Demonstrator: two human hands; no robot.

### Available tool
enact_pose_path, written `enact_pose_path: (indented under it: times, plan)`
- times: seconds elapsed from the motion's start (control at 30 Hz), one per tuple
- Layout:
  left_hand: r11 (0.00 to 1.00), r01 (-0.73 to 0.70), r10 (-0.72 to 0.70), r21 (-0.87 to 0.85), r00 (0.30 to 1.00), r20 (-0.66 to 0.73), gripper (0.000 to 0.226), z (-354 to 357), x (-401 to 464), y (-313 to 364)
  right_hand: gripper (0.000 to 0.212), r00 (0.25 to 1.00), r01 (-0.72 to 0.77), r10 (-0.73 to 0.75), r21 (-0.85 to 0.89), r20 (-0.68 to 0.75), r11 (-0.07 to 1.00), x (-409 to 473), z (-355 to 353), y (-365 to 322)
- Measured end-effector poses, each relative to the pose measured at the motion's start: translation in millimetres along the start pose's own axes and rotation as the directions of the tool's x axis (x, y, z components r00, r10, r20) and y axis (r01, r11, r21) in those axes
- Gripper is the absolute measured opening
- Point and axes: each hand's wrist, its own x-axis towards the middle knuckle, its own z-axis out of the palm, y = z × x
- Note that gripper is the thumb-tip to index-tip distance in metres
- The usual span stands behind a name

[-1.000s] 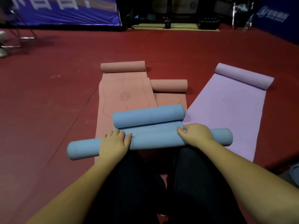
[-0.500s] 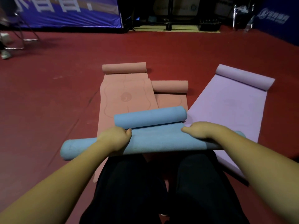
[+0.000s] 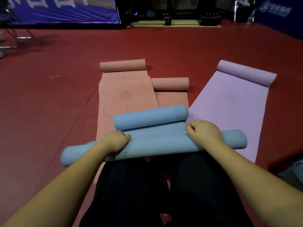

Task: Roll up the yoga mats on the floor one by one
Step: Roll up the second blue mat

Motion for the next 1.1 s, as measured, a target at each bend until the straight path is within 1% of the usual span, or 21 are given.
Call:
enact_pose_path:
  times: [0.1,0.2,0.27,0.37,0.4,0.43,0.47,0.53,0.57,0.63,0.7,0.77,0.87,1.0,1.1]
  plan:
    - [0.999,0.024,-0.023,-0.024,0.999,0.046,0.041,-2.4,6.1,-2.6,0.045,0.999,-0.015,0.015,-0.003,-0.039,1.000,-7.3,3.5,-2.7]
    - [0.997,0.030,-0.025,-0.067,0.997,0.076,0.036,-5.8,12.8,-4.0,0.051,0.994,0.048,-0.048,-0.009,-0.094,0.999,-20.2,11.5,-4.4]
    - [0.995,0.005,0.000,-0.103,0.999,0.042,0.032,-5.8,18.0,-4.2,0.058,0.990,0.095,-0.099,-0.042,-0.097,0.995,-27.6,18.1,-3.0]
    - [0.992,-0.027,0.025,-0.125,1.000,-0.018,0.026,-4.0,19.7,-2.6,0.061,0.991,0.094,-0.100,-0.076,-0.088,0.993,-26.0,19.0,-2.7]
    - [0.992,-0.025,0.018,-0.125,0.998,-0.053,0.028,-3.3,18.3,-2.2,0.063,0.992,0.087,-0.095,-0.095,-0.086,0.992,-21.6,17.6,-4.0]
    - [0.993,-0.019,0.005,-0.116,0.993,-0.122,0.031,-2.2,16.5,-2.1,0.064,0.993,0.082,-0.092,-0.127,-0.076,0.988,-16.3,15.9,-5.1]
    - [0.996,-0.013,-0.008,-0.091,0.974,-0.228,0.035,-0.9,13.7,-1.4,0.062,0.995,0.072,-0.081,-0.158,-0.054,0.985,-10.9,14.9,-5.2]
    - [0.999,-0.009,-0.014,-0.051,0.901,-0.434,0.042,2.4,7.2,-0.7,0.054,0.998,0.054,-0.056,-0.167,-0.007,0.984,0.3,14.6,-5.4]
    - [0.999,-0.009,-0.016,-0.049,0.870,-0.493,0.046,5.5,4.0,-0.9,0.052,0.999,0.044,-0.041,-0.158,0.023,0.986,4.7,14.7,-5.8]
    - [0.999,-0.030,0.001,-0.042,0.831,-0.556,0.048,13.5,-2.7,-1.8,0.052,0.997,0.029,-0.018,-0.149,0.073,0.988,12.1,15.1,-6.2]
    - [0.996,-0.093,0.065,-0.014,0.794,-0.604,0.044,25.9,-9.2,-4.8,0.055,0.993,0.013,0.003,-0.144,0.117,0.990,19.4,15.8,-7.4]
    - [0.993,-0.117,0.103,0.018,0.783,-0.613,0.043,37.5,-13.0,-8.1,0.057,0.986,-0.008,0.031,-0.136,0.162,0.991,25.5,14.1,-9.0]
    - [0.993,-0.096,0.116,0.066,0.781,-0.613,0.042,41.9,-13.6,-6.8,0.059,0.970,-0.028,0.059,-0.134,0.234,0.991,31.2,10.5,-11.1]
    - [0.996,-0.069,0.088,0.054,0.818,-0.569,0.047,27.3,-9.2,-3.5,0.061,0.940,-0.049,0.085,-0.116,0.331,0.992,37.4,0.0,-15.1]
    - [0.994,-0.035,0.086,0.106,0.842,-0.532,0.052,17.6,-9.9,-0.3,0.062,0.903,-0.072,0.102,-0.087,0.418,0.994,39.1,-13.1,-14.3]
